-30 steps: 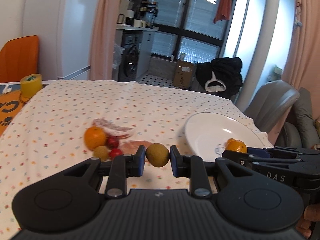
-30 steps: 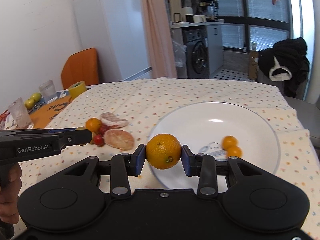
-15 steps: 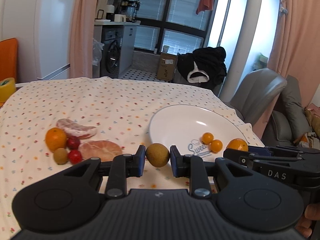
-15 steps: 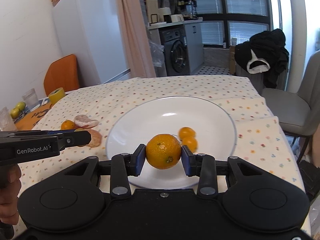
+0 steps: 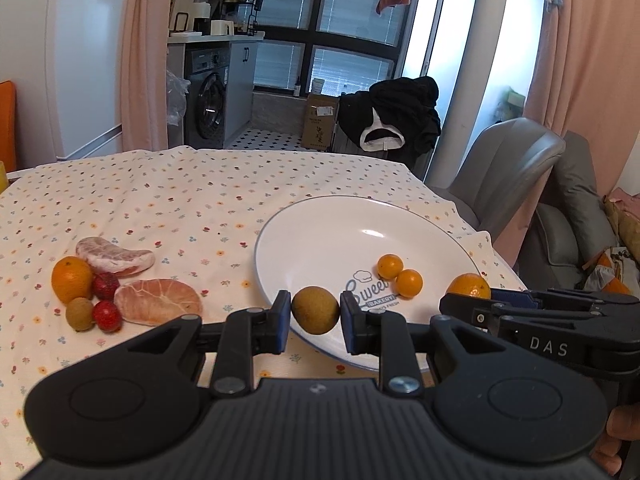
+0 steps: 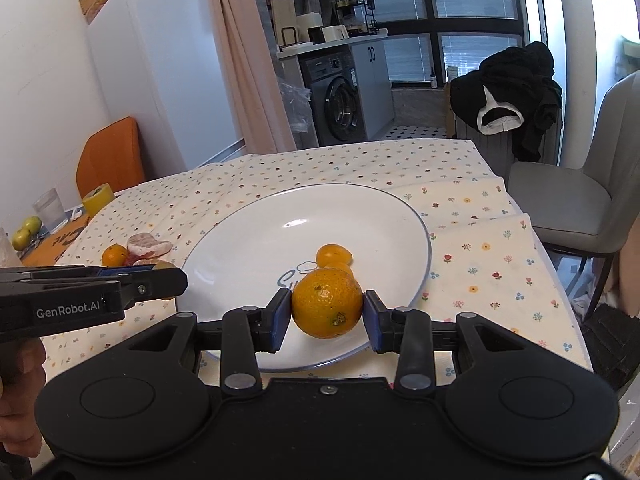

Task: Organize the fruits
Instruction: 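Carry mandarin and kiwi onto the white plate and open both tools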

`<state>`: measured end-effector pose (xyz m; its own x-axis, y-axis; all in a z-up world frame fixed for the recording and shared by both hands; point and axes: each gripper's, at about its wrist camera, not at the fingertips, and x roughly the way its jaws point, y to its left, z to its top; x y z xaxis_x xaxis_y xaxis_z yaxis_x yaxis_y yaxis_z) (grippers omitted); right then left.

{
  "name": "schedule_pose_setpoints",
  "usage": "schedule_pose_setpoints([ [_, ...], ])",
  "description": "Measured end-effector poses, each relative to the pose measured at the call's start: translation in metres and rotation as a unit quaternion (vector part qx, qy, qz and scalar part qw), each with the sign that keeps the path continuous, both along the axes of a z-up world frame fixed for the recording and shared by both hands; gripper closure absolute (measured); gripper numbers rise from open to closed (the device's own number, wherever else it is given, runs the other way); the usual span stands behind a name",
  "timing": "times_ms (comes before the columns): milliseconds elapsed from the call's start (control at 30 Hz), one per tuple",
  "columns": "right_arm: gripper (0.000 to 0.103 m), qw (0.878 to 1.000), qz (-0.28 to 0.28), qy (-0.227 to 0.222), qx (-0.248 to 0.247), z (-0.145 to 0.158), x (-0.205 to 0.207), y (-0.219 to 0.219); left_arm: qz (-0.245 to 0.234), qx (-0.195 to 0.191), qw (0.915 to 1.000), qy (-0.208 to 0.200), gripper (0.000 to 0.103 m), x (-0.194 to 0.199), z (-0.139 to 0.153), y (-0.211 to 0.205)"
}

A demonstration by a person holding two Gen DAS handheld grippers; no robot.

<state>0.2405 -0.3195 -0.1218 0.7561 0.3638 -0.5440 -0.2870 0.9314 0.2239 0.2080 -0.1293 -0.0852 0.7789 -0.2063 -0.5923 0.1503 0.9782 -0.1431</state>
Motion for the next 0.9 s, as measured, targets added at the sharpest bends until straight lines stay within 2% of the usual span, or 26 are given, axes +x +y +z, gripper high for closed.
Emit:
schedule_pose_setpoints([
  [400,0.056,1.0,-0.004,-0.003,0.001,0.001,-0.002,-0.006,-0.004,0.003,1.0,-0.001,0.078,0.002,-0.001,-0.009],
  [533,0.052,1.0,0.003,-0.003,-0.002,0.001,-0.003,-0.002,0.0,0.009,1.0,-0.004,0.073,0.001,0.0,-0.007],
  [600,0.051,1.0,0.006,-0.004,-0.002,0.002,-0.003,0.001,0.003,0.008,1.0,-0.001,0.07,0.0,0.001,-0.004],
  [767,0.047,1.0,0.012,-0.008,-0.003,0.005,-0.005,0.007,0.024,0.011,0.9997,-0.002,0.051,-0.005,0.003,0.008],
  [900,0.045,1.0,0.02,-0.007,-0.005,0.006,-0.005,0.015,0.04,0.015,0.9991,-0.003,0.043,-0.009,0.006,0.021],
])
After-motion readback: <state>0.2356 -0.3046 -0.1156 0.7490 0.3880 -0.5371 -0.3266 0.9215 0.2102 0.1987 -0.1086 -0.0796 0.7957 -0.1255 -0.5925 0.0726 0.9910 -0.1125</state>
